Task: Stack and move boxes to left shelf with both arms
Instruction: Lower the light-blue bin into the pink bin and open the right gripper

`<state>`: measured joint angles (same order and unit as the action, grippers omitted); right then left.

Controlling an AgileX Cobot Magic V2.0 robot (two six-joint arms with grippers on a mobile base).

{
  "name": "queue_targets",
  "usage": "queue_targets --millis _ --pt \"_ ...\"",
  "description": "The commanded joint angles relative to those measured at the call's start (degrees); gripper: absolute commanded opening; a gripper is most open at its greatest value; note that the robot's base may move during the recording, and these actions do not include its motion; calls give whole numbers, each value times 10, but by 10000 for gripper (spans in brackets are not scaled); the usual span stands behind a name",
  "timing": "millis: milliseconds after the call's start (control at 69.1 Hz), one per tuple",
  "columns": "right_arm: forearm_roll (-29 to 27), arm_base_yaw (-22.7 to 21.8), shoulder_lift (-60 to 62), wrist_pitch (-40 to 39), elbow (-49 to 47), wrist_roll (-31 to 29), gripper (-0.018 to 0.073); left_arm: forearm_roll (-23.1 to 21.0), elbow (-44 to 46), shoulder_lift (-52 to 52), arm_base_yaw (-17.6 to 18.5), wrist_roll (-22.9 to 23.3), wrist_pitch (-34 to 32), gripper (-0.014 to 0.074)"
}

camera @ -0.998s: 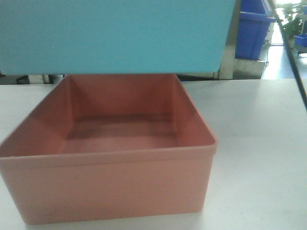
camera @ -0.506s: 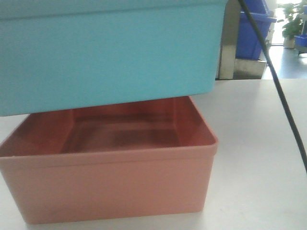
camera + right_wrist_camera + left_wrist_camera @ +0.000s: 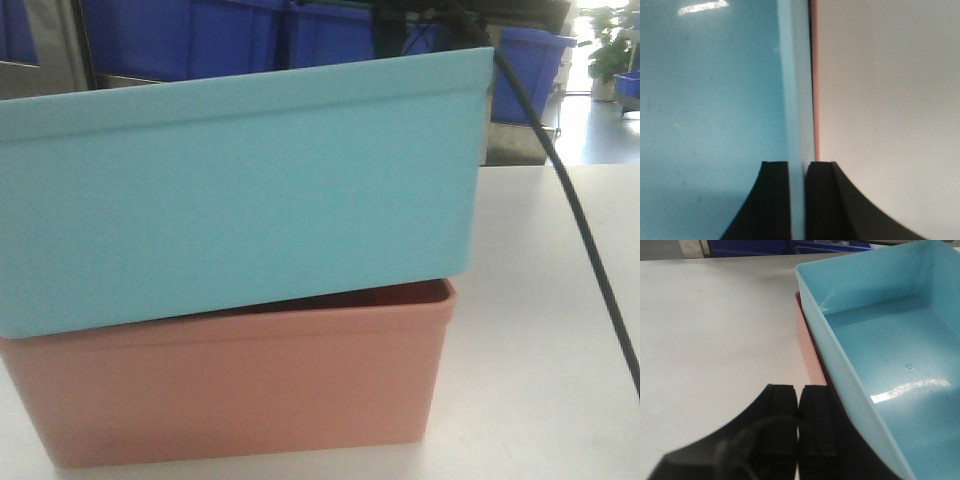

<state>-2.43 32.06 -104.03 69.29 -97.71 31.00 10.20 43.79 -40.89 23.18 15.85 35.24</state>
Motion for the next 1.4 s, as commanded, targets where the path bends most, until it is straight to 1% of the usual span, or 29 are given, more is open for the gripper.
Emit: queue_targets --millis 0,304,550,911,1172,1230,1316,1360,1389 --pt "-16 -1 35 -51 -16 6 56 1 16 0 4 0 -39 -7" --pt "-22 -1 34 -92 -15 23 56 1 16 0 4 0 -40 -7" --pt "9 -1 33 -97 -6 23 56 1 16 0 4 0 -40 -7" --pt "-4 -1 33 -124 57 23 56 1 16 0 4 0 -40 -7" --pt "-5 -1 33 -127 64 23 65 1 16 0 4 0 -40 -7" --pt "-5 -1 33 -128 64 23 95 1 16 0 4 0 -40 -7" --pt "-5 -1 33 -129 64 23 242 1 16 0 4 0 -40 -7" --pt "-5 -1 33 -130 64 23 328 1 16 0 4 0 -40 -7" --pt "-5 -1 33 -130 64 23 401 1 16 0 4 0 -40 -7"
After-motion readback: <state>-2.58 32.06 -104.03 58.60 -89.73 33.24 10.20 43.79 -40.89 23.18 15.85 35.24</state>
